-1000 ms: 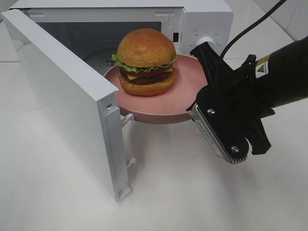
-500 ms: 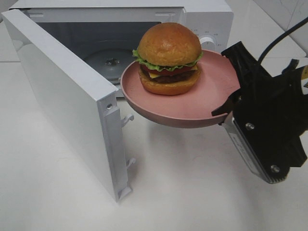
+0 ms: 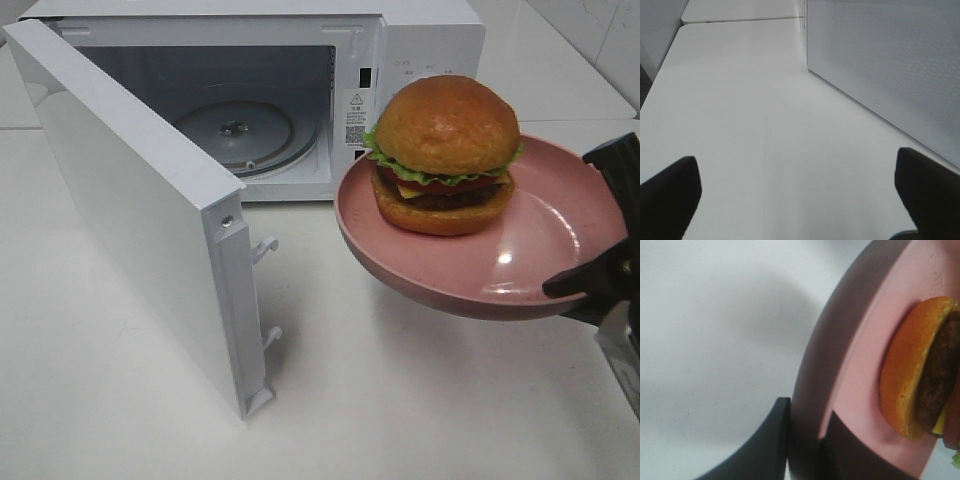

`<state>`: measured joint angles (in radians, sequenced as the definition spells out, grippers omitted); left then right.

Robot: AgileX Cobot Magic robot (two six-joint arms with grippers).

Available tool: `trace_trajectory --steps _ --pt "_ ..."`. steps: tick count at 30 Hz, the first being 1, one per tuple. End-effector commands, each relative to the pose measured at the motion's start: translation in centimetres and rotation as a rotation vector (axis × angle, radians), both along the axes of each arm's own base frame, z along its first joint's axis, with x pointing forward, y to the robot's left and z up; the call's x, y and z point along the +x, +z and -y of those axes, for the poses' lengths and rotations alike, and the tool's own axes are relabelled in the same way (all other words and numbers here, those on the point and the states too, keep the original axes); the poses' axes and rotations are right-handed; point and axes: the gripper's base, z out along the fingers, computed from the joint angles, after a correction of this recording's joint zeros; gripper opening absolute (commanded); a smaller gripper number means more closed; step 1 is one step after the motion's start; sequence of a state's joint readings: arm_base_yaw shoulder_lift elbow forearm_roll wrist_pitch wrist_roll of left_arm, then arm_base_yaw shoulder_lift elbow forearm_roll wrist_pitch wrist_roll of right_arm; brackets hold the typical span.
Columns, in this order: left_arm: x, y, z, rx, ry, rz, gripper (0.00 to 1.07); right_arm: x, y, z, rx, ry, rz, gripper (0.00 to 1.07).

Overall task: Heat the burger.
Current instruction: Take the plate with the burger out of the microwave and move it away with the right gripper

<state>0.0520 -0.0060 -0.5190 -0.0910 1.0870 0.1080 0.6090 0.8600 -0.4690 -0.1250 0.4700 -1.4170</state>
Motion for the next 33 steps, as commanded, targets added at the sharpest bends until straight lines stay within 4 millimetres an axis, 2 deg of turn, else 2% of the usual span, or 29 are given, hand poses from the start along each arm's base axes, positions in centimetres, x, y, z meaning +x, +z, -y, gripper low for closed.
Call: trace_trajectory --steps 1,11,23,33 --pt "-0.2 0.0 0.0 -0.006 -0.001 0.025 0.98 -0.4 0.8 0.5 0.044 -0.021 0.073 0.0" --pt "-0.2 0.0 0.0 -0.006 -0.001 0.025 0.98 -2.5 0.6 2.3 0.035 -0.082 0.053 0.0" --pt "-0.2 0.0 0.0 -0.006 -0.001 0.025 0.98 -2.0 0.8 3.6 0.022 -0.273 0.087 0.0" --pt "-0.2 0.0 0.0 -0.006 -0.001 0.025 0.98 -1.8 0.9 5.2 0.026 -0.528 0.093 0.0"
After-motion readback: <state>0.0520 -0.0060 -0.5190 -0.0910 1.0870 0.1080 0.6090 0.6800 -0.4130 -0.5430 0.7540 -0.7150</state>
